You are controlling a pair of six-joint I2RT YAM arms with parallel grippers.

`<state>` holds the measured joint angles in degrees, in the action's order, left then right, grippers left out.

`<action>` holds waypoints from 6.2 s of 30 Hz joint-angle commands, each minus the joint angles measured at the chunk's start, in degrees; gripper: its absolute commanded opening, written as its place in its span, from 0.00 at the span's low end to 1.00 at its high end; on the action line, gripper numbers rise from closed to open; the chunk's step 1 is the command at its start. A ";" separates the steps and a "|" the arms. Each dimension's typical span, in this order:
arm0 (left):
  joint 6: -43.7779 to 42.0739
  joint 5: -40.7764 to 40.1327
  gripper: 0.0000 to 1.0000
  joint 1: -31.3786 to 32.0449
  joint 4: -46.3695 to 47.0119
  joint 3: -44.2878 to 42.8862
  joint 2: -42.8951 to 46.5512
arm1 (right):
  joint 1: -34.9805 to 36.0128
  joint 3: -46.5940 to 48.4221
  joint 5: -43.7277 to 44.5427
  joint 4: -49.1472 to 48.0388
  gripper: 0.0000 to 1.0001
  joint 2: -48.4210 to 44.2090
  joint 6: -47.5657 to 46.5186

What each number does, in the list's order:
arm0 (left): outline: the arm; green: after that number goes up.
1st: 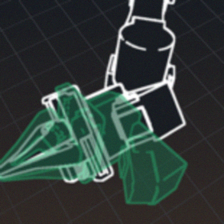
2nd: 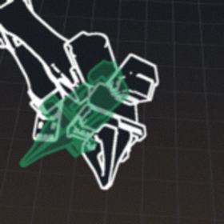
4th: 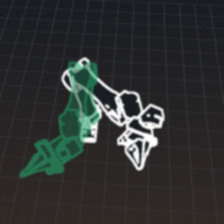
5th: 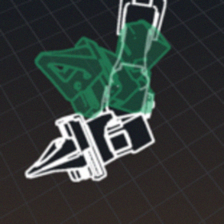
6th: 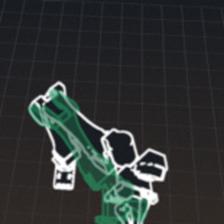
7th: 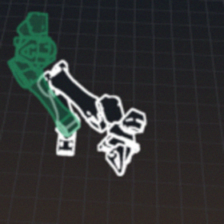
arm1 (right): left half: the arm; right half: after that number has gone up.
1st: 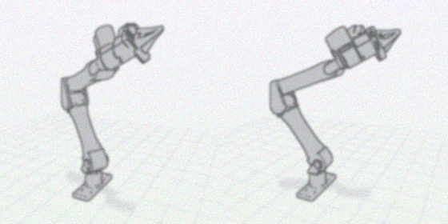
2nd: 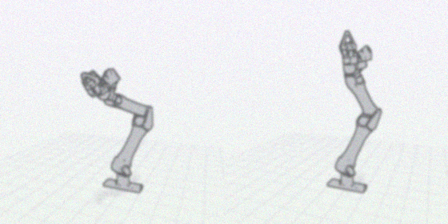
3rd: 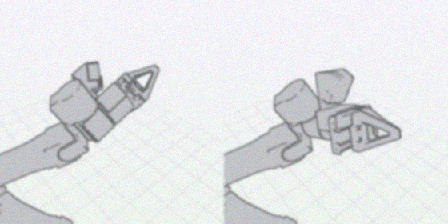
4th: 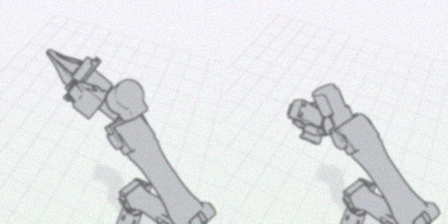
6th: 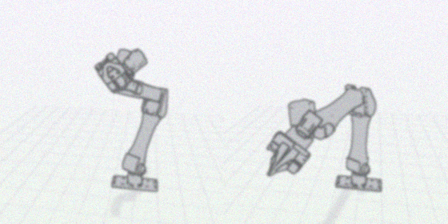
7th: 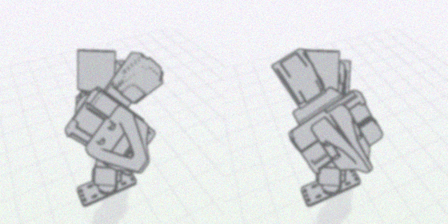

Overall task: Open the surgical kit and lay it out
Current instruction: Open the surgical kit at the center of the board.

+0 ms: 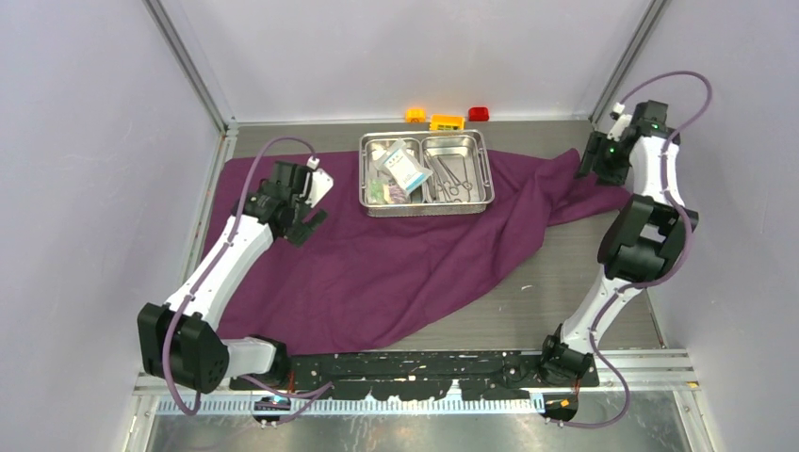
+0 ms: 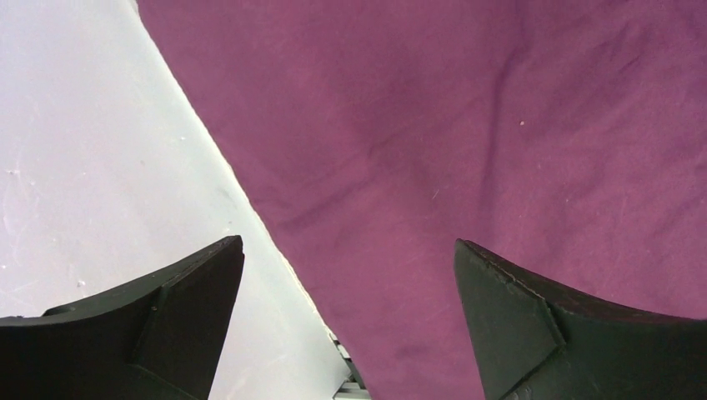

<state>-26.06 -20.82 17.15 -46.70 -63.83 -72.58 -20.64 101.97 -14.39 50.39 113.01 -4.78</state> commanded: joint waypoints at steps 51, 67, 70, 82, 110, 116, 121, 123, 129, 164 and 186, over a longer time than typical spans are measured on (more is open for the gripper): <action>-0.04 2.27 1.00 1.35 1.28 -1.20 -1.34 | -4.93 4.84 -6.00 6.76 0.00 0.05 0.55; -0.19 3.72 1.00 3.98 -1.41 1.22 6.33 | -8.71 -2.90 22.54 34.06 0.00 -21.06 -24.55; -0.45 3.77 1.00 4.29 -2.18 1.06 7.27 | -8.67 -7.04 26.73 33.63 0.00 -24.88 -26.34; -0.82 2.84 1.00 5.22 -3.05 0.21 6.57 | -7.62 -19.02 35.86 26.19 0.09 -20.70 -26.80; -1.14 -1.01 1.00 6.56 -0.10 -1.85 -2.61 | -0.93 -24.85 26.07 12.14 0.65 -12.60 -20.95; -1.18 -1.41 1.00 6.67 0.31 -1.97 -2.90 | -3.59 -27.66 25.99 11.06 0.67 -17.68 -23.16; -1.68 -1.74 1.00 6.67 1.23 -0.78 -1.87 | -5.02 -29.89 23.28 8.97 0.65 -17.35 -25.94; -1.86 -1.85 1.00 6.72 1.33 -0.19 -1.39 | -5.03 -31.58 22.91 6.70 0.63 -16.32 -26.87; -2.23 -2.44 1.00 6.67 1.14 0.55 0.08 | -6.77 -36.57 26.31 -1.32 0.58 -12.38 -30.27; -6.67 -4.92 1.00 6.67 4.30 6.90 1.82 | -19.08 -52.82 25.40 7.88 0.41 -36.93 -46.63; 12.72 18.38 1.00 -12.70 8.47 -21.54 -28.72 | 7.42 -5.94 7.18 -13.11 0.56 -2.94 -2.61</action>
<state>-20.43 -8.14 7.99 -40.25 -79.09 -95.07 -13.58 86.15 -9.08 47.88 101.45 -18.44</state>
